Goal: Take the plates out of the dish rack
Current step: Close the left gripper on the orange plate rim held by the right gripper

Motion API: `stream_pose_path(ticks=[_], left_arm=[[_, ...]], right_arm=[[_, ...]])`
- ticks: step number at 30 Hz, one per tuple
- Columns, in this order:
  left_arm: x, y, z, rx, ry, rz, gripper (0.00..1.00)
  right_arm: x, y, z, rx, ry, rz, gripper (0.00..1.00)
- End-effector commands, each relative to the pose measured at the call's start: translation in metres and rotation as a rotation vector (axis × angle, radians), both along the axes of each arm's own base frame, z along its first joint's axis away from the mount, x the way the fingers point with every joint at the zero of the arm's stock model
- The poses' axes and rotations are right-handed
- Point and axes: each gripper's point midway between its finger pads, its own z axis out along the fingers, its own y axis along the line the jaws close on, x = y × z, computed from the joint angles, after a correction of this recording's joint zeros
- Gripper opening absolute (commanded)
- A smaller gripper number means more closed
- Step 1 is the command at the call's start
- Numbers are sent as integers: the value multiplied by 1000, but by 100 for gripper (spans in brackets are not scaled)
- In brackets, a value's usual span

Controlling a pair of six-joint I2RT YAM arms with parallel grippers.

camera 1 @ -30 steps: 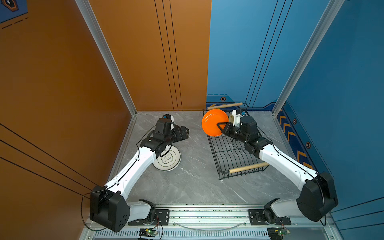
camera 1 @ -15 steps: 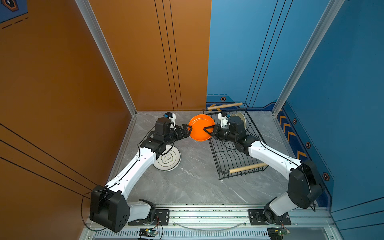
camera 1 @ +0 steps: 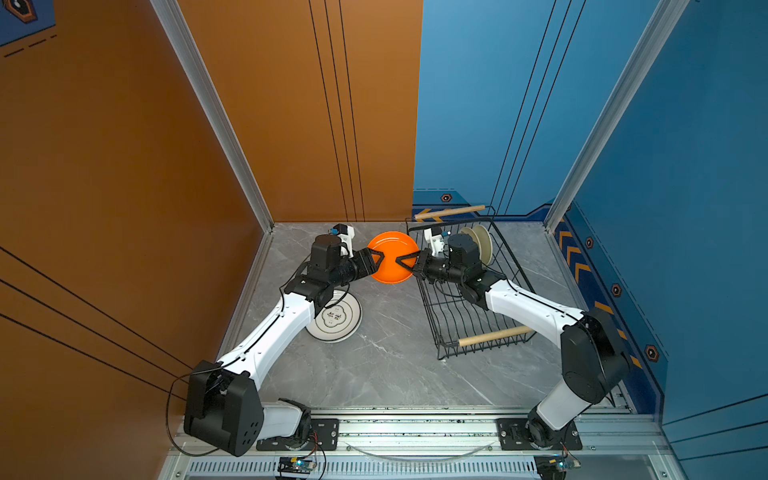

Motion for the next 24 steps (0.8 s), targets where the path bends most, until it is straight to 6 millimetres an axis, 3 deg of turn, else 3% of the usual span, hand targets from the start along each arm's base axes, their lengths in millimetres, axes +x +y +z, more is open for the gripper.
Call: stream_pose_path(ticks=[1,20,24], left_arm=[[-3,-4,-8,-35,10,-37,56],[-5,-4,-12,-91,23,-74,16],[-5,-1,-14,-88,33,-69,12]], right_arm=[[-1,12,27,63,-55,40,14],[6,27,14,39,-35,67,26],[8,29,10,28,-31,66,29]])
